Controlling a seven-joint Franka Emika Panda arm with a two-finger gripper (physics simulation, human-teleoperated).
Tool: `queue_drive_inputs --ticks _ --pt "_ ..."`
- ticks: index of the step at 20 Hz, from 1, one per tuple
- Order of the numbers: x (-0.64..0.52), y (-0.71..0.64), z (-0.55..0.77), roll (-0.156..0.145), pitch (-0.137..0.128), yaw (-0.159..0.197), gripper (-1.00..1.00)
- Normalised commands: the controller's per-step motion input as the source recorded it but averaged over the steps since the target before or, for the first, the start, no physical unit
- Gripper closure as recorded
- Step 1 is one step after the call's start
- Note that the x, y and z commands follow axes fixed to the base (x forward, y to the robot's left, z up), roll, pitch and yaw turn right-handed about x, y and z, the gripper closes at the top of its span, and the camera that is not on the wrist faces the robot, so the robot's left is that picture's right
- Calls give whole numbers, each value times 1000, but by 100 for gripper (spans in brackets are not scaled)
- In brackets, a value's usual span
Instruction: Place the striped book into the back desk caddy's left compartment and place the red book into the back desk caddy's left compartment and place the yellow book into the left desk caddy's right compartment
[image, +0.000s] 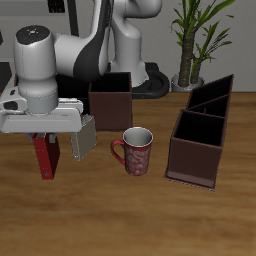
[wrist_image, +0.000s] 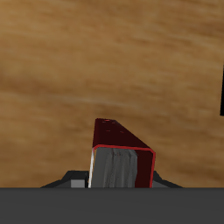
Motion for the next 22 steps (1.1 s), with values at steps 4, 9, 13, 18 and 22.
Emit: queue_drive_inputs --ticks 4,9,13,18,22 --pt "-783 86 833 32 -109 22 100" --pt "-443 172 440 29 -61 33 100" --pt "-585 185 532 10 -57 39 100" --pt "-380 21 242 -7 -16 19 100" --pt "-314 -18 149 -9 -10 -51 100"
